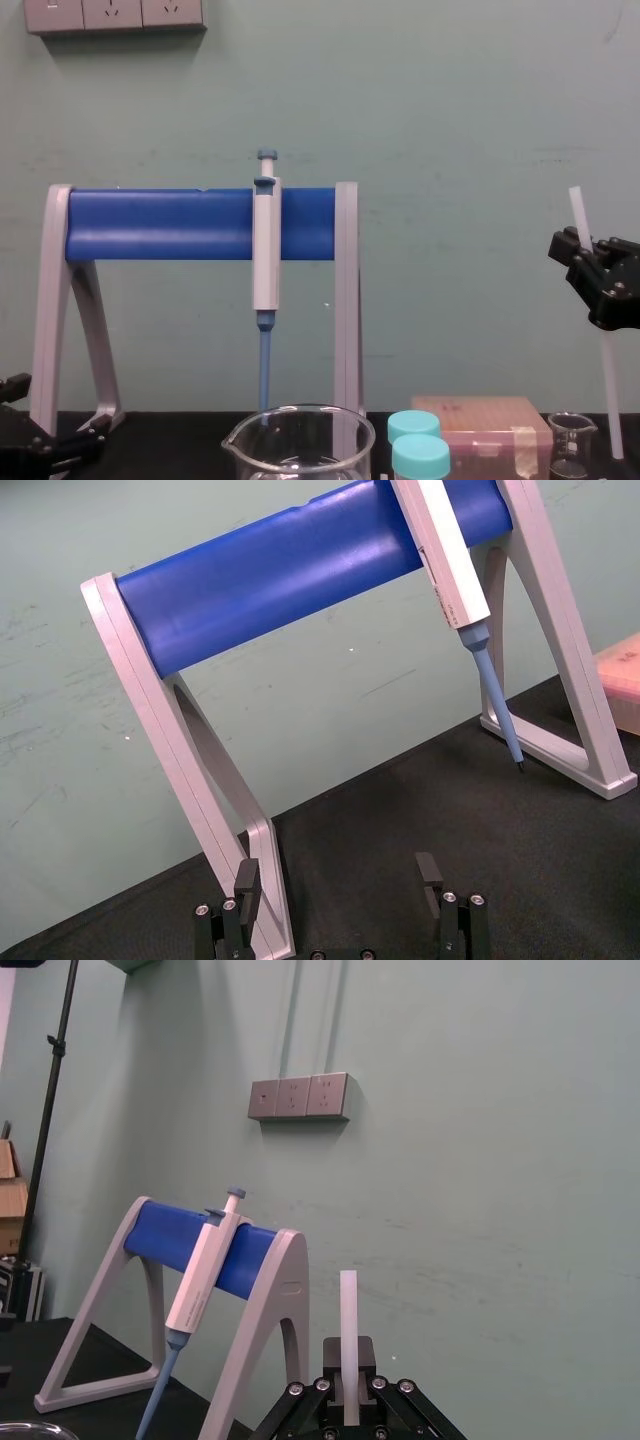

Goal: Pick up the stirring rod with one hand, then place it down.

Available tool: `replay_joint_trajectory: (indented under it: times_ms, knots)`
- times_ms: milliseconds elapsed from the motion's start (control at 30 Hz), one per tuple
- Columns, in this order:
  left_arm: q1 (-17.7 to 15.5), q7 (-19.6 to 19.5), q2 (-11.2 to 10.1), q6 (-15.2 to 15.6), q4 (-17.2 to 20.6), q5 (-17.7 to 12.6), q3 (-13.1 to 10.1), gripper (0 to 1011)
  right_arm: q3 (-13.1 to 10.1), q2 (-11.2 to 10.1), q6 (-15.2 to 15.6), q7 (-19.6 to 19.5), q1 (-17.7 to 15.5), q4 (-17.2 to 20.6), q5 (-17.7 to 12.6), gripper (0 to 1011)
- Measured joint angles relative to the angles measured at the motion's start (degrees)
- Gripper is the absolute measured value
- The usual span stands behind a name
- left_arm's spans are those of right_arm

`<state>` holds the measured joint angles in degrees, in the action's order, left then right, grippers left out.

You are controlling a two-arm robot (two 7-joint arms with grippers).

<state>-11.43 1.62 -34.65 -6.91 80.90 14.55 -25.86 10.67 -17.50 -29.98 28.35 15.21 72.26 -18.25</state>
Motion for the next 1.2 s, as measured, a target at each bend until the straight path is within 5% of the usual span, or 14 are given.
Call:
replay_joint_trajectory:
  times_ms: [1200]
  knots:
    - [0.0,0.0,0.0,0.0,0.0,0.0,0.0,1000,0.0,0.0,0.0,0.0,0.0,0.0,0.0,66]
